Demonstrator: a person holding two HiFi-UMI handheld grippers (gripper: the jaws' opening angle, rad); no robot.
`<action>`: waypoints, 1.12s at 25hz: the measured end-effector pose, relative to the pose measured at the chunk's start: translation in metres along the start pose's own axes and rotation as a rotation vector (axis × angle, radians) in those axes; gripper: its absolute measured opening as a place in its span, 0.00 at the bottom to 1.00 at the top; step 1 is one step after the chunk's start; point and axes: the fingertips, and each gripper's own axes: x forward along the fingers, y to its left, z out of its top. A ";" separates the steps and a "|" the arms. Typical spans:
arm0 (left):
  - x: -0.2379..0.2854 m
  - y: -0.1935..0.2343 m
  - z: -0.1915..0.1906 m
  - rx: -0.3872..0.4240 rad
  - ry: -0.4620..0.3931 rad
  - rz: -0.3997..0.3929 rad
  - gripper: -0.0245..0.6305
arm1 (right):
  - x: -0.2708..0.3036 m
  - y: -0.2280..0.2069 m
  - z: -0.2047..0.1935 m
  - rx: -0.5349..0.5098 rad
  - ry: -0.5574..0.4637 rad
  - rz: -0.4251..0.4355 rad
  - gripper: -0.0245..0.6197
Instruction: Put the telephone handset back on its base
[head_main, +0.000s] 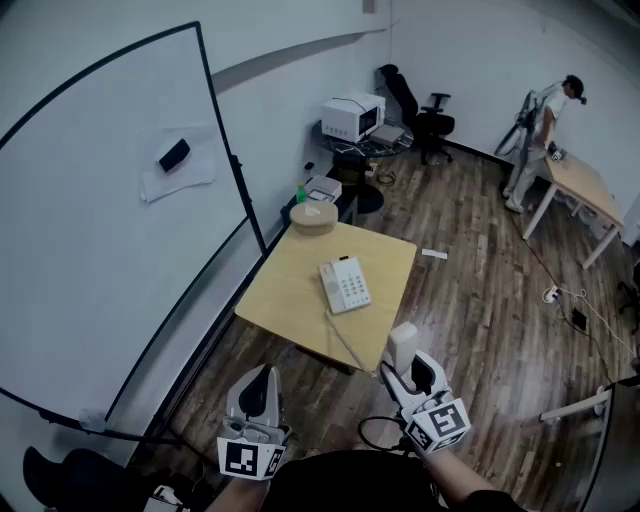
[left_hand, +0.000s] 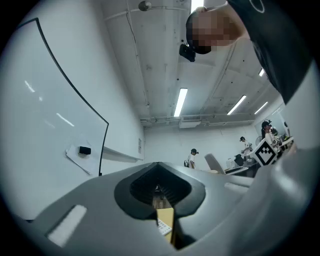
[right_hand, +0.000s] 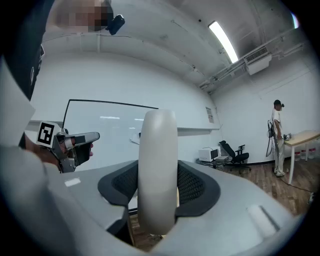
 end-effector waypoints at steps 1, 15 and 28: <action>0.000 0.002 -0.001 -0.002 0.000 -0.002 0.04 | 0.002 0.001 -0.001 -0.001 0.004 -0.001 0.38; 0.004 -0.001 0.000 0.012 -0.004 0.001 0.04 | 0.005 -0.004 -0.009 0.027 0.013 -0.017 0.38; 0.007 -0.009 -0.011 0.065 0.005 0.062 0.04 | 0.017 -0.012 -0.019 0.027 -0.027 0.057 0.38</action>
